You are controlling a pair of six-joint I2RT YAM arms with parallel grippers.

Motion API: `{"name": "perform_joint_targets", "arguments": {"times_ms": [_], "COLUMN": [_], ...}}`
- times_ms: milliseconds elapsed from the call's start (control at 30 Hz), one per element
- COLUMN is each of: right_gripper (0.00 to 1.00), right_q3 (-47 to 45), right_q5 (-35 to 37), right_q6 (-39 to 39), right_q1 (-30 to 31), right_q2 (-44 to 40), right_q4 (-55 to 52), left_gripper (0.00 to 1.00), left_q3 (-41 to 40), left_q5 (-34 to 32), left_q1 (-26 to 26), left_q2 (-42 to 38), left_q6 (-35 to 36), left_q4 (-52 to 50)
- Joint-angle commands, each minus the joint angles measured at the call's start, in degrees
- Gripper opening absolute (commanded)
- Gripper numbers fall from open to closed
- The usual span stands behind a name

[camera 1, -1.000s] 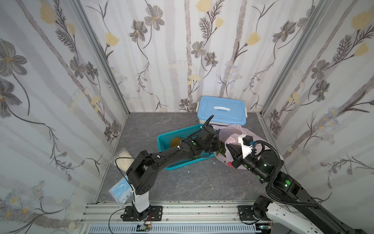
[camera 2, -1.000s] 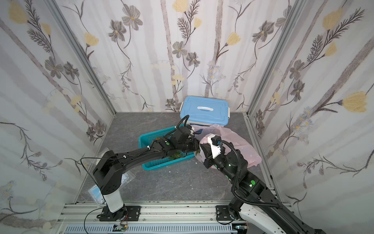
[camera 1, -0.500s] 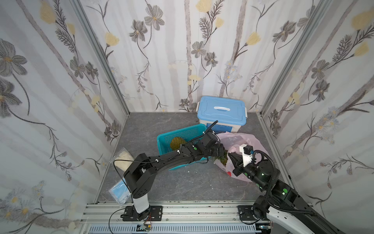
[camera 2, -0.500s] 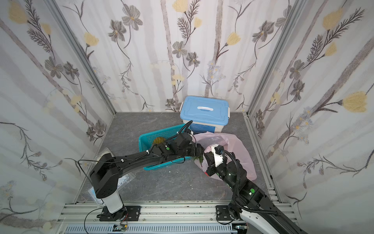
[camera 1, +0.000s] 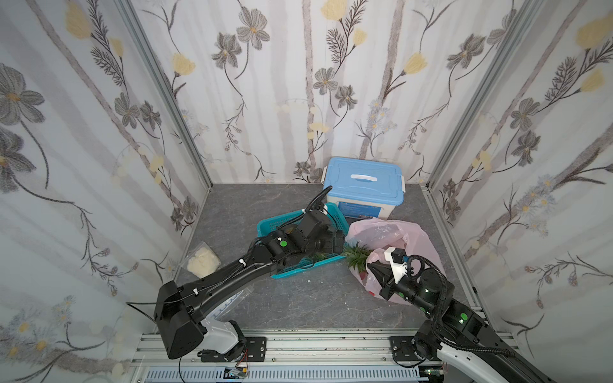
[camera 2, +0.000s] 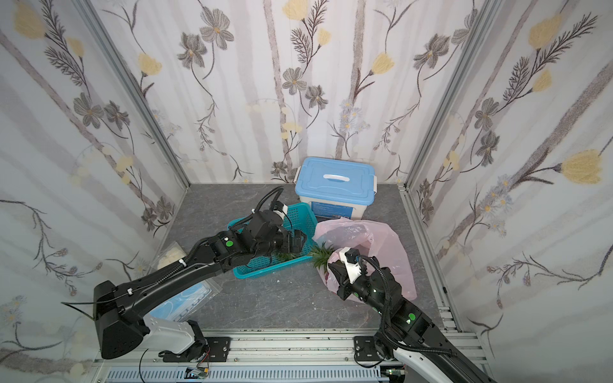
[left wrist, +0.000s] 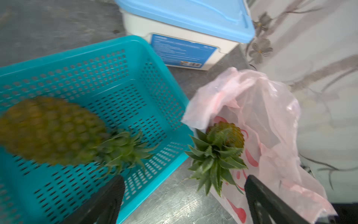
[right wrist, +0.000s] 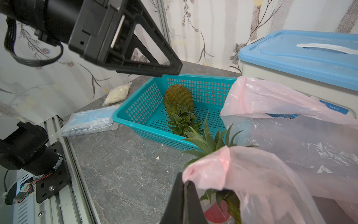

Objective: Place the pineapple into a plastic bag & tie a knot
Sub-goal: Place the pineapple in the plastic bag, then pick up the pineapple from the basket.

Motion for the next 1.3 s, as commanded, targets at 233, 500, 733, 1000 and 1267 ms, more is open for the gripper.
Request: {"name": "perform_joint_targets", "arguments": {"times_ms": [233, 500, 733, 1000, 1267], "right_gripper": [0.0, 0.0, 0.0, 0.0, 0.0], "right_q3": [-0.06, -0.79, -0.91, -1.48, -1.41], "right_q5": [-0.25, 0.29, 0.81, -0.59, 0.89], "right_q6": [1.69, 2.45, 1.86, 2.64, 4.45], "right_q1": [0.03, 0.04, 0.04, 0.03, 0.02], "right_q2": [-1.64, -2.76, -3.43, -3.52, -4.93], "right_q4": [0.88, 1.23, 1.74, 1.94, 0.44], "left_gripper": [1.0, 1.0, 1.0, 1.0, 0.72], "left_q3": [3.36, 12.75, 13.96, 15.89, 14.76], "left_q5": [2.71, 3.49, 6.08, 2.42, -2.01], "left_q1": [7.04, 7.43, 7.97, 8.06, 8.05], "left_q2": [8.17, 22.54, 30.05, 36.64, 38.74], "left_q6": [-32.09, -38.44, -43.89, -44.81, -44.35], "left_q4": [-22.0, -20.55, -21.27, -16.41, -16.2]}}
